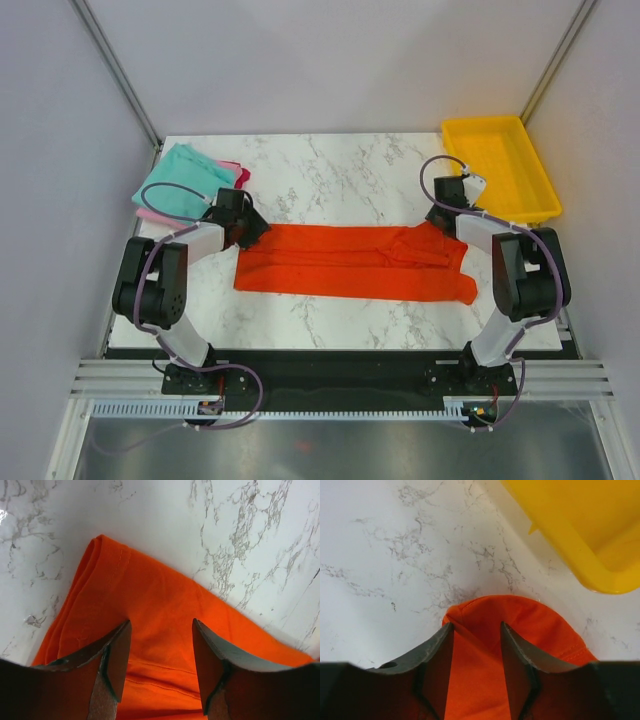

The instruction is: Fold and stack the t-shirts

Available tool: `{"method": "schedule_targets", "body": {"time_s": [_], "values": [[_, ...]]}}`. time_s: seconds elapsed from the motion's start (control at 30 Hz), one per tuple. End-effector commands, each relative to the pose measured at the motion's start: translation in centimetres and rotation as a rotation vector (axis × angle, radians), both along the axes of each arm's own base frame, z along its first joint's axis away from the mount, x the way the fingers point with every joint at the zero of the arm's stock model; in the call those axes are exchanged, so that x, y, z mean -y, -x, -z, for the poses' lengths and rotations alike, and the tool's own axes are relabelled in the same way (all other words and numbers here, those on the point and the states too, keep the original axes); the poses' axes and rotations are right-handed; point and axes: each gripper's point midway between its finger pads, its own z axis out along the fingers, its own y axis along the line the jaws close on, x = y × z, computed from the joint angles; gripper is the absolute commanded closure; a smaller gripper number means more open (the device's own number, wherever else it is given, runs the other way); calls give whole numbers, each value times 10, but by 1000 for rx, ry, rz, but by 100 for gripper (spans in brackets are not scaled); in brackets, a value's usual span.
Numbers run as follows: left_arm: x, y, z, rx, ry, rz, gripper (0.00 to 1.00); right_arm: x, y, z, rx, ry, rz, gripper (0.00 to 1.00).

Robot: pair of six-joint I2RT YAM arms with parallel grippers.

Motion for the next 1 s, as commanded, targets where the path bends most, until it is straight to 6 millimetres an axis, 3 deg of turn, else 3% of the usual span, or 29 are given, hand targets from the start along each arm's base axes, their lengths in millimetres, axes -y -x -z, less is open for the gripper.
{"method": "schedule_targets", "body": {"time_s": [0.0, 0.1, 0.13, 0.23, 0.43, 0.47, 0.57, 0.63, 0.67, 0.7, 0.73, 0.77, 0.87, 0.97], "values": [[1, -6, -2, -17, 50, -27, 41, 11, -10, -12, 54, -26, 63, 53], [-6, -2, 1, -29, 46, -56, 42, 22, -9, -9, 49, -31, 87, 69], [-7, -2, -1, -26, 48, -62, 42, 22, -8, -7, 43, -32, 89, 81], [-15, 1, 1, -34, 57, -95, 43, 28, -4, 0, 30, -48, 107, 98], [-21, 4, 5, -40, 45, -116, 43, 34, 14, 4, 46, -54, 141, 100], [-22, 4, 7, -46, 44, -119, 43, 34, 10, -5, 85, -59, 141, 100], [-24, 4, 8, -53, 51, -128, 43, 37, 20, -7, 92, -55, 161, 93], [-27, 4, 8, -52, 45, -134, 44, 38, 33, -3, 88, -59, 172, 64], [-28, 4, 5, -46, 43, -136, 44, 38, 32, -19, 142, -68, 173, 52], [-27, 3, -2, -26, 45, -132, 45, 38, 35, -24, 165, -69, 173, 48], [-27, 2, -7, -11, 42, -128, 45, 38, 41, -26, 179, -67, 169, 48], [-25, 2, -11, 5, 40, -116, 46, 39, 43, -43, 226, -64, 167, 47], [-21, -1, -35, 82, 4, -83, 45, 25, 49, -63, 278, -61, 107, 47], [-7, -3, -62, 170, -15, -9, 41, 4, 54, -62, 265, -107, 15, 46]]}}
